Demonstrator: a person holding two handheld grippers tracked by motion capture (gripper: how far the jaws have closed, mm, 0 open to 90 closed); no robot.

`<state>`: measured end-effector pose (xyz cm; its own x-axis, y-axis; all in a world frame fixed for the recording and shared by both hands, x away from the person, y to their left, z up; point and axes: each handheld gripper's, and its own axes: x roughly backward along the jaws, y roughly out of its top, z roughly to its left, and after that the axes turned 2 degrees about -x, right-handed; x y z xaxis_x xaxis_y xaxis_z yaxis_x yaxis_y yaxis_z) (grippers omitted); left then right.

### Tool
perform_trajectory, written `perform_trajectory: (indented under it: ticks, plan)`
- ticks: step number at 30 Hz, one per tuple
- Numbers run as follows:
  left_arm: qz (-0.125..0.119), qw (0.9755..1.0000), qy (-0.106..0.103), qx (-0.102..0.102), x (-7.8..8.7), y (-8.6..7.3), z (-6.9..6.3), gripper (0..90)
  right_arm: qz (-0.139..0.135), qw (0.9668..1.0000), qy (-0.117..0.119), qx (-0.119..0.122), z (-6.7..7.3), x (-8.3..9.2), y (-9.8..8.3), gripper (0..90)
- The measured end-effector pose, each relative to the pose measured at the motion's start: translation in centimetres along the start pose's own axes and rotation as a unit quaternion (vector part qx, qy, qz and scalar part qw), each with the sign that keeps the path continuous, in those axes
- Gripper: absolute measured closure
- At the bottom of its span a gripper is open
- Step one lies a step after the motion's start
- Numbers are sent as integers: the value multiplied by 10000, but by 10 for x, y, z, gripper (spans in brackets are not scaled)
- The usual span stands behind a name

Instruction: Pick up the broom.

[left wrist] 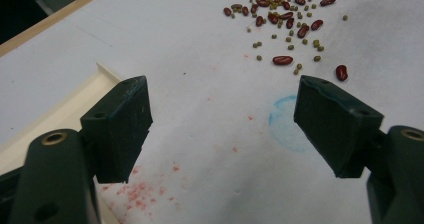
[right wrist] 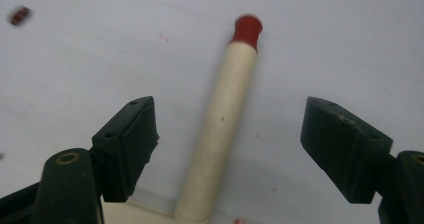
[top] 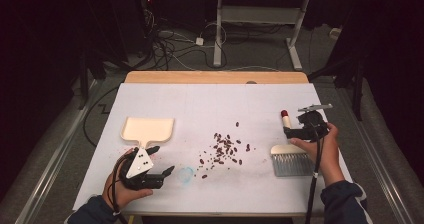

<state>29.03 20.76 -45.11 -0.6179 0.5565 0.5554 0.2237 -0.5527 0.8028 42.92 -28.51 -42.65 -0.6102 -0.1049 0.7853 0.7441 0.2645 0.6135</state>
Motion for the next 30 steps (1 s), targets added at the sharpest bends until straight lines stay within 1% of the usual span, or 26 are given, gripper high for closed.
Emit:
perform_trajectory:
  ticks: [1,2,3,4,5,7,8,9,10,12,15,17,19,20,22,23,24,25,27,28,30]
  plan:
    - [6,10000,1,2,0,0,0,222,101,9999,-58,-67,-1,-8,0,256]
    - [35,10000,1,-6,0,-1,0,222,164,9996,-171,-118,-2,-15,1,256]
    - [35,10000,1,-6,0,-1,0,222,211,9992,-321,-102,-2,-21,1,257]
    - [60,10000,19,-23,1,-1,0,222,211,9992,-321,-102,-2,-21,1,257]
    - [33,10000,39,16,3,-1,1,222,304,9986,-403,-158,-3,-31,1,290]
    - [24,10000,52,26,3,-1,2,224,358,9985,-331,-266,-3,-38,1,320]
    - [20,10000,61,32,4,-2,2,225,353,9985,-244,-329,-4,-38,1,366]
    - [25,10000,60,30,4,-2,2,225,352,9986,-95,-372,-5,-38,1,422]
    - [33,10000,53,21,4,-2,2,225,385,9985,-8,-397,-5,-37,1,452]
    - [58,10000,42,6,2,-1,1,225,409,9987,75,-289,-4,-36,1,540]
    - [64,10000,37,-7,2,-1,0,227,411,9987,177,-239,-1,-36,2,629]
    - [70,10000,31,-14,2,-1,0,228,396,9989,181,-193,-1,-36,2,633]
    - [75,10000,24,1,2,-1,1,228,382,9989,186,-202,-1,-36,2,635]
    - [73,10000,12,29,1,-1,1,229,331,9990,196,-234,-1,-36,1,650]
    - [60,10000,2,58,1,-1,1,229,220,9993,213,-216,0,-36,0,701]
    - [78,9999,-32,92,1,-1,1,230,200,9994,204,-181,2,-36,0,701]
    - [78,9999,-41,80,1,-1,1,230,185,9997,145,-106,3,-37,0,703]
    - [49,10000,-11,31,1,-1,1,230,150,9997,119,-132,4,-37,-1,703]
    - [61,9999,-48,86,1,-1,0,229,123,9998,117,-137,4,-37,-1,703]
    - [43,10000,-22,54,1,-1,1,230,35,9998,90,-172,4,-36,-3,703]
    - [77,9999,-31,109,0,-1,1,230,-111,9996,44,-259,3,-34,-4,703]
